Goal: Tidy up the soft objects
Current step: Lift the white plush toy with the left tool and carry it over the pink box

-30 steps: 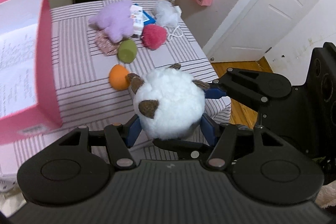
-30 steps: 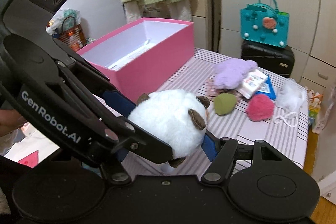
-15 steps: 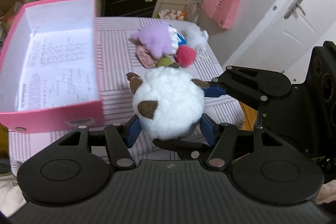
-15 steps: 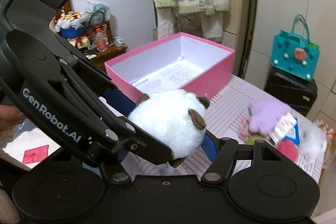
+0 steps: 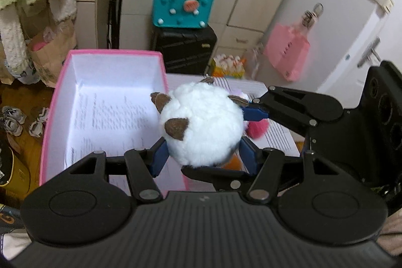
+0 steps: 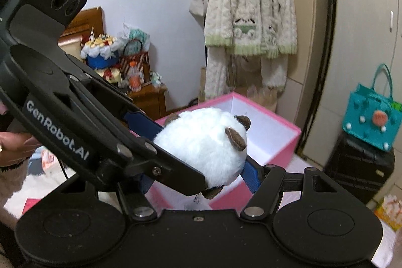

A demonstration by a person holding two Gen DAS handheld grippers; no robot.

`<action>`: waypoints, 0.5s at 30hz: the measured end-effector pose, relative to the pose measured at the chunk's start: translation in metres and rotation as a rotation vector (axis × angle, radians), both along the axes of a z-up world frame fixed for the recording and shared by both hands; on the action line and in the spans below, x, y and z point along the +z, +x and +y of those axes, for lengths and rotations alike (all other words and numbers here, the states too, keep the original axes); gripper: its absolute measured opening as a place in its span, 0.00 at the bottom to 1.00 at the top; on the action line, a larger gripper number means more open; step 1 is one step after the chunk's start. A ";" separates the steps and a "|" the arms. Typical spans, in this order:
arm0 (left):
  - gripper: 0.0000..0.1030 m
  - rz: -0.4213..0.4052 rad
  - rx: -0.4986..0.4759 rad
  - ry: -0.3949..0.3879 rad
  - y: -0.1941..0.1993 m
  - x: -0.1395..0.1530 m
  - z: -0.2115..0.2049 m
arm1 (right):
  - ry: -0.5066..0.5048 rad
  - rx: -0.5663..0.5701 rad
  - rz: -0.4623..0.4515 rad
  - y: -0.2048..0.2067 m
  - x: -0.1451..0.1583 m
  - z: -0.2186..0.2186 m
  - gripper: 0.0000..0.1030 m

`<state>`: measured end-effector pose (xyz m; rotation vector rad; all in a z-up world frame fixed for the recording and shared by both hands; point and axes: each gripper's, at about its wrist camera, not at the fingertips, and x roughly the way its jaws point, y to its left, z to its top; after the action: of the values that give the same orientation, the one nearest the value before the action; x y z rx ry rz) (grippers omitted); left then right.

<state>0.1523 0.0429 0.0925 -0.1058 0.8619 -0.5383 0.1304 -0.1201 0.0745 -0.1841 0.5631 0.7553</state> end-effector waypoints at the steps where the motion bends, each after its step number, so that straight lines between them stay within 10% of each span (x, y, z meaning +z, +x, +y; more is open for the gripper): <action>1: 0.58 -0.003 0.010 -0.006 0.007 0.000 0.003 | 0.007 0.005 -0.006 0.008 0.000 0.002 0.71; 15: 0.58 0.048 0.155 -0.032 0.112 -0.041 0.029 | 0.105 0.032 0.057 0.120 -0.031 0.025 0.71</action>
<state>0.2646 0.0718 0.0516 -0.2135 0.8836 -0.4058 0.2504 -0.0952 0.0433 -0.0749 0.5745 0.8216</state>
